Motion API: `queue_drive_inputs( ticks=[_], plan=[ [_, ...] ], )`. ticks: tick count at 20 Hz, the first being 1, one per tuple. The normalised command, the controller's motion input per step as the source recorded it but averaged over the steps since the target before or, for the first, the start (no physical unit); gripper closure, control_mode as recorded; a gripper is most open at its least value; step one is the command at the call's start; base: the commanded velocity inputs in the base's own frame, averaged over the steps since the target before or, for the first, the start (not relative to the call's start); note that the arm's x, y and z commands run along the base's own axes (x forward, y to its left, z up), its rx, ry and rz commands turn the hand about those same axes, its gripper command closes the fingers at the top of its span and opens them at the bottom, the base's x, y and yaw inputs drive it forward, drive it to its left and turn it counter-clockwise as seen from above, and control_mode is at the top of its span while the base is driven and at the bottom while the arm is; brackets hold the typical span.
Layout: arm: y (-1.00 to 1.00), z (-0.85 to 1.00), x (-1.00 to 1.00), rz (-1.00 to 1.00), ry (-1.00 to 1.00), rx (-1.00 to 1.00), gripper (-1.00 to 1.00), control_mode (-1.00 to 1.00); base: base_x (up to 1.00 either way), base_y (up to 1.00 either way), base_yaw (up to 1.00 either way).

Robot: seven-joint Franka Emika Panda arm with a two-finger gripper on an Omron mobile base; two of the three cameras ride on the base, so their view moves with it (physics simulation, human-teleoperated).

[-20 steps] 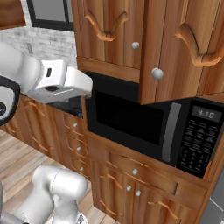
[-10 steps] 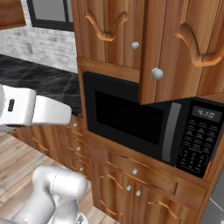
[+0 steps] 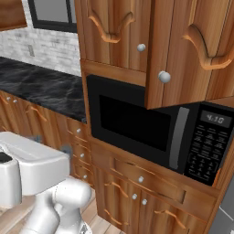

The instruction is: Close all open cabinet doors.

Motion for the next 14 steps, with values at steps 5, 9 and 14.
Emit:
queue_drive_inputs(
  ticks=[5,9,14],
  plan=[
    [-0.36,0.12,-0.1,0.05,-0.21,0.05,-1.0,-1.0,0.0,0.0,0.0],
    [-0.21,0.32,0.0,0.0,-0.09,0.06,-1.0,-1.0,0.0,0.0,0.0],
    [-0.31,0.35,0.0,0.0,-0.08,0.09,-1.0,-1.0,0.0,0.0,0.0]
  ],
)
